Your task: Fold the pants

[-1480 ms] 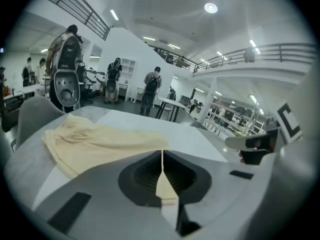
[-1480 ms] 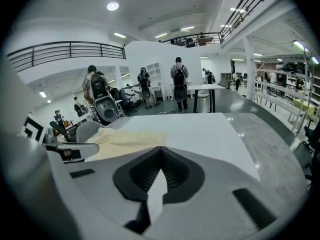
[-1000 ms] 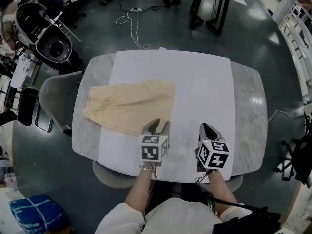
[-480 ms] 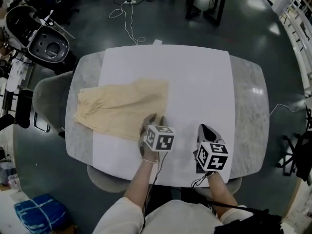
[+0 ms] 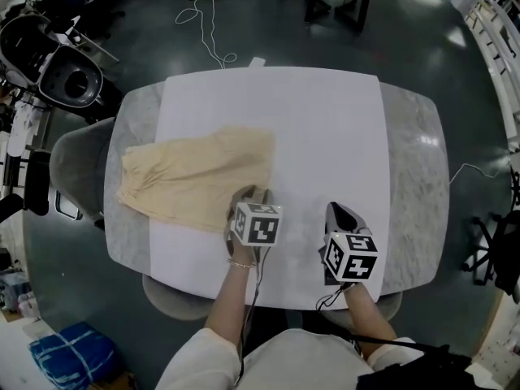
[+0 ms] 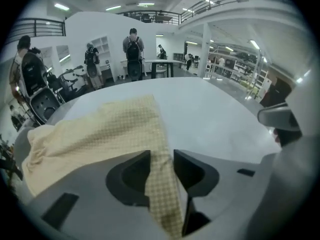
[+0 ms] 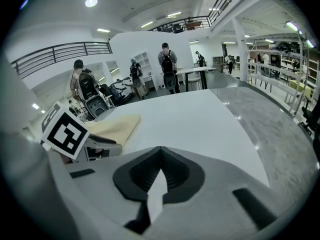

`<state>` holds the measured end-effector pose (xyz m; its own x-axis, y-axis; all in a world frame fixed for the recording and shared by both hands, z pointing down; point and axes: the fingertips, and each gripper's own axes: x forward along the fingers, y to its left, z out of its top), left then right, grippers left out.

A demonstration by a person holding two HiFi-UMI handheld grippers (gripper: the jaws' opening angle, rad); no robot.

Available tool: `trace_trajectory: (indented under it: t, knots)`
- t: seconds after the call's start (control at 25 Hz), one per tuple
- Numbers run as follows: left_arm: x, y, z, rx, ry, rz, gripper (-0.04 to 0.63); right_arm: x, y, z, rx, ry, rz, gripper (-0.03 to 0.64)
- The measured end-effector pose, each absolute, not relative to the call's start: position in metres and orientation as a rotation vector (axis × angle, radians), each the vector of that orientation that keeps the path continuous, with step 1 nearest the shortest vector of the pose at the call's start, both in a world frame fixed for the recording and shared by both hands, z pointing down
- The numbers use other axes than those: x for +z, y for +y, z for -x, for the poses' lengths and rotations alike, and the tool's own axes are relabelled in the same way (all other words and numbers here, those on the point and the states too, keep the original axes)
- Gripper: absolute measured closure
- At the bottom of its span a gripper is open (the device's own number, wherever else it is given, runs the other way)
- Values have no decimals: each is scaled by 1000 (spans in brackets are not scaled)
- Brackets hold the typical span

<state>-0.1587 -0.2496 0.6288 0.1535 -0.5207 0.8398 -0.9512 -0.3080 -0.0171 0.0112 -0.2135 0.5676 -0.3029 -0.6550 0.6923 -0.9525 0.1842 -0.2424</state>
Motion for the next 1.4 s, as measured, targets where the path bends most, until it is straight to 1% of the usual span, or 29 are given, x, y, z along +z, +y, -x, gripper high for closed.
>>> trace_trajectory:
  t: [0.04, 0.08, 0.12, 0.2, 0.4, 0.48, 0.52, 0.56, 0.76, 0.96, 1.16, 1.4]
  knots:
    - [630, -249, 157, 1016, -1373, -1903, 421, 569, -213, -11, 917, -2030, -1502, 624]
    - [630, -249, 155, 997, -1357, -1901, 385, 569, -213, -11, 919, -2030, -1499, 624]
    - [630, -249, 154, 999, -1354, -1897, 385, 570, -213, -12, 921, -2030, -1497, 624]
    - [631, -250, 153, 1034, -1365, -1891, 400, 570, -213, -14, 925, -2029, -1499, 624]
    - [631, -252, 155, 1032, -1363, -1856, 413, 570, -213, -17, 938, -2032, -1506, 623]
    - [633, -254, 161, 1046, -1372, -1829, 433, 571, -213, -18, 945, -2031, -1514, 624]
    - [633, -256, 167, 1060, -1383, -1818, 478, 571, -213, -18, 948, -2030, -1519, 624]
    - [633, -257, 172, 1075, -1390, -1815, 558, 571, -213, -18, 951, -2030, -1523, 624]
    - [633, -255, 174, 1091, -1380, -1864, 560, 571, -212, -17, 960, -2031, -1530, 624]
    - [628, -252, 176, 965, -1418, -1837, 568, 568, -214, -8, 944, -2050, -1512, 624]
    - [606, -249, 177, 929, -1420, -1834, 569, 561, -214, -1, 931, -2057, -1498, 623]
    - [570, -241, 191, 822, -1391, -1831, 569, 548, -221, 32, 900, -2102, -1455, 624]
